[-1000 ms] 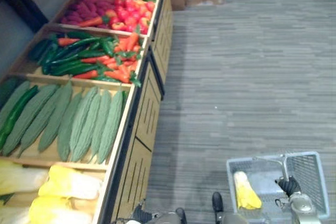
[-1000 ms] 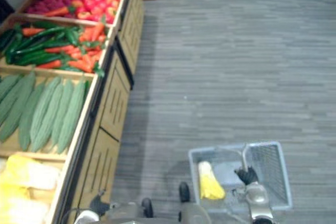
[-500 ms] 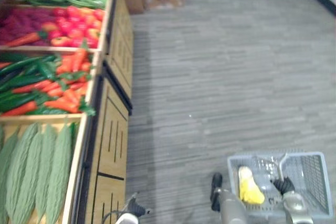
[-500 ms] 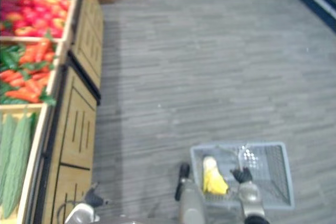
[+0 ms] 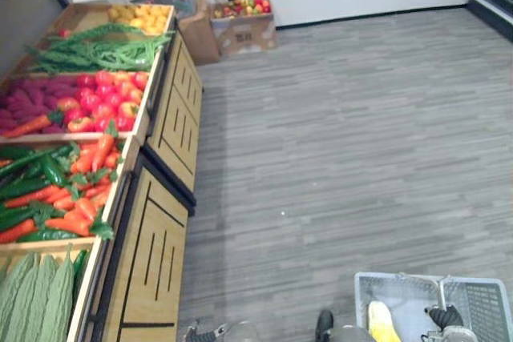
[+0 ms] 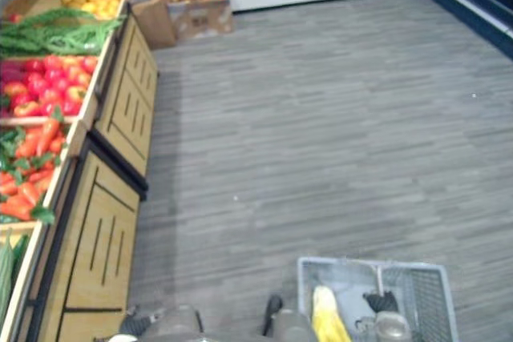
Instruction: Pick vegetable in the basket
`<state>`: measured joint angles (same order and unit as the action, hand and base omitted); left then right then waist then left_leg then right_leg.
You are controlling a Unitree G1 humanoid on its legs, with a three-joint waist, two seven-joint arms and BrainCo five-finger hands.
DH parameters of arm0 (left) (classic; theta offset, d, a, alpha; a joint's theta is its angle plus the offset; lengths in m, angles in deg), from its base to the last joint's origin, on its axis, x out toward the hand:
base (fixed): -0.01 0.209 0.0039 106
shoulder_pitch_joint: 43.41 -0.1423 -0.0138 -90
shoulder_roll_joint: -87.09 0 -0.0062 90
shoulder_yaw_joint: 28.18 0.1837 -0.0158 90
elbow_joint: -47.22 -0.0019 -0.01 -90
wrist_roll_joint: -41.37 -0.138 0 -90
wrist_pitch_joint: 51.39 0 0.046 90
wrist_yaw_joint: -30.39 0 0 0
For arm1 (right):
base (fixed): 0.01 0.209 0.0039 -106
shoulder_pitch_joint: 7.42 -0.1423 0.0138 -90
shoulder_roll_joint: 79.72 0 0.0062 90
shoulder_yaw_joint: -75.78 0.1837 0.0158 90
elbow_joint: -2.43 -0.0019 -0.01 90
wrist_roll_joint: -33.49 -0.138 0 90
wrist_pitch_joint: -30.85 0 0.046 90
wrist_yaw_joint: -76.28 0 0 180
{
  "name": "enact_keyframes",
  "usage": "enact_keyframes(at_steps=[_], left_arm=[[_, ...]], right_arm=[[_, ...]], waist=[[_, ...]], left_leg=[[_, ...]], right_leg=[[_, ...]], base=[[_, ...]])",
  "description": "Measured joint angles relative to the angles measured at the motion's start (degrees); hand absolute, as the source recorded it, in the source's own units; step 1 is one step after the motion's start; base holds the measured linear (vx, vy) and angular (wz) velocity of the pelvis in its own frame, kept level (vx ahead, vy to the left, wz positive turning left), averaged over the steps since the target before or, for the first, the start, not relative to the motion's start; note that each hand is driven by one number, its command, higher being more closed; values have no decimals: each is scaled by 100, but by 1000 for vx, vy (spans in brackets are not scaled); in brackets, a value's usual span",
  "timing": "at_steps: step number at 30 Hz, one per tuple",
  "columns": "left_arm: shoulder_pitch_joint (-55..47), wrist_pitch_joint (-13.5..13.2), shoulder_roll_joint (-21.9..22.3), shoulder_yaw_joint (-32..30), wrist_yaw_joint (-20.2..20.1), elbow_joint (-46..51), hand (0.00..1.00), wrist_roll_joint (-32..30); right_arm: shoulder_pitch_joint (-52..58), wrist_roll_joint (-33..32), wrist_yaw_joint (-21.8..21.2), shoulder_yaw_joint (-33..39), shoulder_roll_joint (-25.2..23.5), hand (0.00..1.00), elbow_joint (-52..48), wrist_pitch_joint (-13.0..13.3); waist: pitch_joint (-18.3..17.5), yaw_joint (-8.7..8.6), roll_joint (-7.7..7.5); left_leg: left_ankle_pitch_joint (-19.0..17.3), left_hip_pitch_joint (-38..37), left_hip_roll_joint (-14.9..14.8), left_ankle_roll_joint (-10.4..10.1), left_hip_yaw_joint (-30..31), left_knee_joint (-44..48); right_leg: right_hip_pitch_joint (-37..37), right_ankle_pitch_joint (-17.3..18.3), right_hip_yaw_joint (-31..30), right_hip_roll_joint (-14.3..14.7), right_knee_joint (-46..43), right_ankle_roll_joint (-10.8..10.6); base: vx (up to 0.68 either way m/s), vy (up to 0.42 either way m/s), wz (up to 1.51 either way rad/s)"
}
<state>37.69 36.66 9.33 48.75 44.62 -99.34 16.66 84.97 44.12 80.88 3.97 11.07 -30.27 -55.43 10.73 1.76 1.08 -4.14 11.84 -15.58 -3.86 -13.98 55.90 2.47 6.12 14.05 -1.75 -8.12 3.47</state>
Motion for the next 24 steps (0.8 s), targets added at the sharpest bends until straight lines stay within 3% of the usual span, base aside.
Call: enact_keyframes(at_steps=[2,4,5,6,7,9,10,11,13,17,18,19,20,21,22,24], left_arm=[[-3,1,45,-86,9,57,0,113],[-12,8,59,-93,12,62,0,142],[-8,15,86,-97,11,63,0,139],[-11,15,97,-97,11,62,0,137],[-6,17,110,-95,9,61,0,137],[-8,28,146,-118,1,59,0,109],[-11,48,148,-159,-2,63,0,105],[0,91,140,-247,-3,120,0,91],[4,122,103,-279,-11,183,0,85],[-167,147,72,-301,-87,166,0,68],[-225,151,65,-297,-95,160,0,-37],[-262,152,17,-169,-103,159,0,-81],[-283,154,-12,-66,-107,162,0,-87],[-302,164,-121,108,-110,167,0,-97],[-298,174,-277,229,-122,180,0,-110],[-274,177,-316,265,-126,184,0,-99]], right_arm=[[-96,4,-3,-2,0,100,-4,1],[-150,1,-1,5,0,100,-22,13],[-147,2,2,55,-6,100,-38,21],[-131,3,6,75,-12,100,-61,22],[-66,6,12,140,-48,100,-121,24],[118,6,27,158,-148,100,-309,22],[172,6,29,154,-217,100,-372,22],[225,2,29,70,-434,100,-539,31],[186,2,24,-93,-560,100,-639,41],[130,9,7,-355,-599,100,-631,75],[133,9,3,-347,-600,100,-552,75],[130,-17,-10,-323,-633,100,-454,79],[132,-74,-11,-311,-672,100,-455,107],[102,-207,5,-295,-777,100,-469,256],[77,-200,-11,-333,-813,100,-472,349],[73,-170,-6,-320,-795,100,-456,361]], waist=[[0,65,2],[4,105,-8],[4,161,-8],[1,165,-2],[-9,158,20],[-26,207,50],[-50,242,25],[-144,323,-113],[-140,358,-251],[-334,369,-353],[-423,343,-363],[-484,332,-282],[-483,327,-299],[-492,278,-375],[-504,189,-507],[-498,162,-550]], left_leg=[[-204,284,127,-19,-217,-518],[-274,385,293,-31,-436,-1689],[-237,312,509,-52,-434,-2883],[-147,247,606,-55,-428,-3446],[218,109,755,-66,-419,-4496],[809,-15,827,9,-437,-5333],[1024,-40,854,124,-478,-5339],[907,-41,1055,367,-593,-5340],[604,35,1178,572,-658,-5051],[143,-49,1440,729,-690,-4804],[71,-156,1504,782,-596,-4903],[27,-394,1561,794,-530,-5031],[-8,-505,1603,831,-456,-5081],[-99,-675,1708,852,-277,-5095],[-178,-870,1834,868,-56,-5102],[-254,-1155,1931,977,273,-5127]], right_leg=[[-163,-16,-58,16,151,-33],[-407,-51,-54,17,337,-98],[-555,-17,-6,-7,426,-174],[-620,10,39,-18,457,-217],[-792,83,155,-31,522,-333],[-1034,275,277,-36,542,-518],[-1094,334,294,-72,537,-568],[-1108,424,297,-262,531,-660],[-1129,376,262,-425,541,-720],[-1100,307,83,-716,46,-819],[-820,297,56,-825,-684,-844],[-385,137,-54,-990,-1855,-1150],[-108,-74,-177,-1083,-2534,-1498],[437,-645,-566,-1186,-3795,-2027],[842,-795,-840,-1170,-4864,-2026],[1135,-746,-874,-1096,-5613,-1953]], base=[[240,-6,-23],[279,68,-4],[345,120,6],[347,164,26],[240,135,34],[275,185,38],[386,259,32],[264,170,20],[358,194,14],[287,179,6],[307,199,30],[317,203,31],[384,219,48],[401,171,73],[413,143,88],[299,34,95]])
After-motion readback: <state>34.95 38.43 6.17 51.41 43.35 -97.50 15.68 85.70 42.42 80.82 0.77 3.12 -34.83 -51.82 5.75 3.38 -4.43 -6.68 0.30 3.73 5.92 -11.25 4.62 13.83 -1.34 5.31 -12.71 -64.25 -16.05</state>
